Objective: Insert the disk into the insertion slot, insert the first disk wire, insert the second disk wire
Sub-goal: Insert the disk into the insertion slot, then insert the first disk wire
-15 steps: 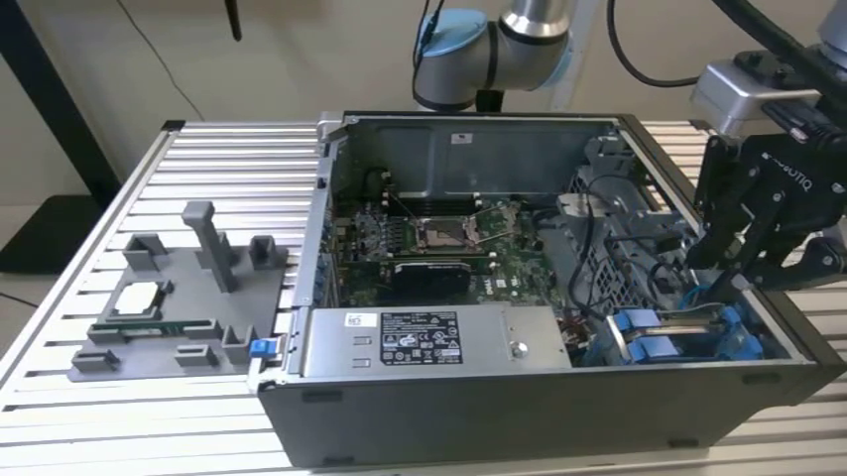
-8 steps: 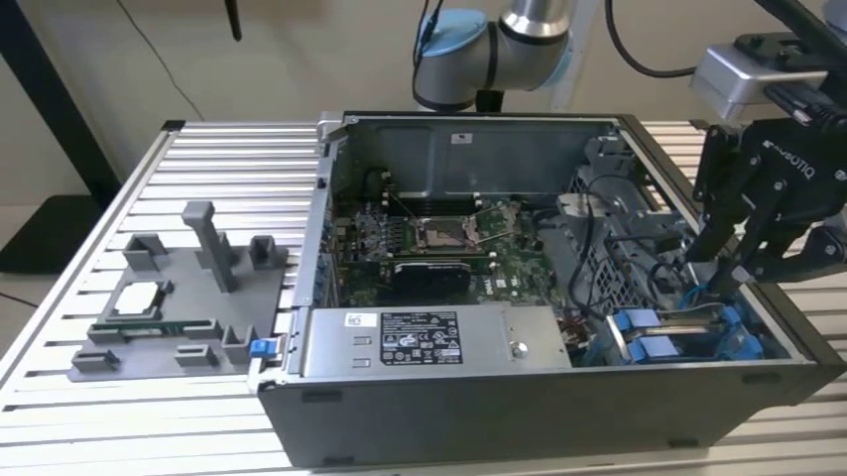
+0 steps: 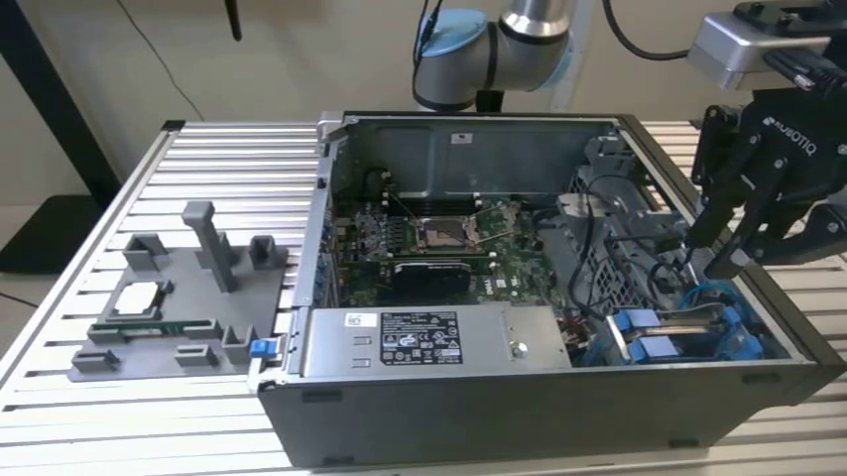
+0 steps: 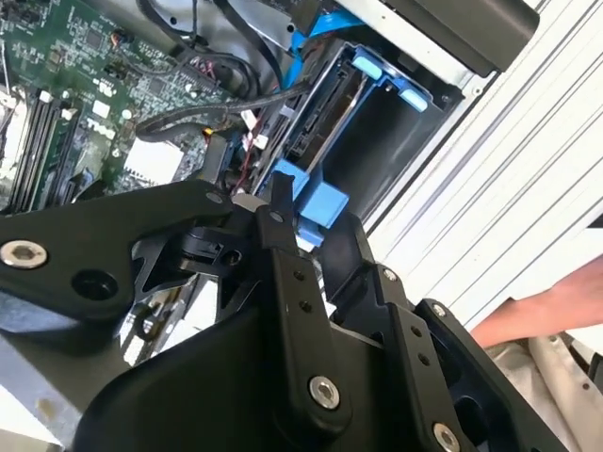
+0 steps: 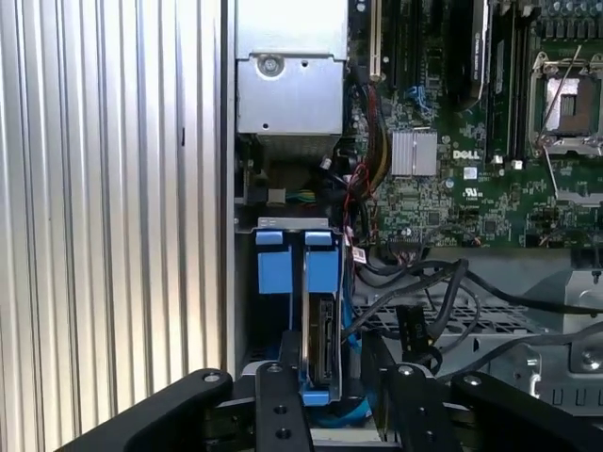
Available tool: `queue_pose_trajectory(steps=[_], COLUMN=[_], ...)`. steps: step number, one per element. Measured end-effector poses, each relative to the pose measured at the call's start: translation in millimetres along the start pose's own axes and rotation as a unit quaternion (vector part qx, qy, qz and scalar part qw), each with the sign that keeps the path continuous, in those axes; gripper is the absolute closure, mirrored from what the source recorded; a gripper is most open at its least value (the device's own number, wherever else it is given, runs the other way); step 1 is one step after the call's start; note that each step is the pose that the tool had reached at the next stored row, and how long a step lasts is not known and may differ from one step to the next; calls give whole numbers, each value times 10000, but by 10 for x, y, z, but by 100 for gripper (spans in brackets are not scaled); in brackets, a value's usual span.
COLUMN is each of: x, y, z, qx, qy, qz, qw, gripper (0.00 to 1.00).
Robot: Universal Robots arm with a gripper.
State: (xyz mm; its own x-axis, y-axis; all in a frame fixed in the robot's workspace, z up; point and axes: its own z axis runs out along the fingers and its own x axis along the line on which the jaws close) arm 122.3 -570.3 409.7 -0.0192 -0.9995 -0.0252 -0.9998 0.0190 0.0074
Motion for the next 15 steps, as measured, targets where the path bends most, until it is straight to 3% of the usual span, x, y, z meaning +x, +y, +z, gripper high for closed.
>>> queue_pose_trajectory(steps=[6, 12, 15], x=[-120, -237, -287], y=[86, 121, 127], z=[5, 61, 85], qx=[20, 174, 224], qy=[0, -3, -5], qz=[-1, -39, -115], qw=[10000, 9998, 9997], gripper=[0, 0, 0])
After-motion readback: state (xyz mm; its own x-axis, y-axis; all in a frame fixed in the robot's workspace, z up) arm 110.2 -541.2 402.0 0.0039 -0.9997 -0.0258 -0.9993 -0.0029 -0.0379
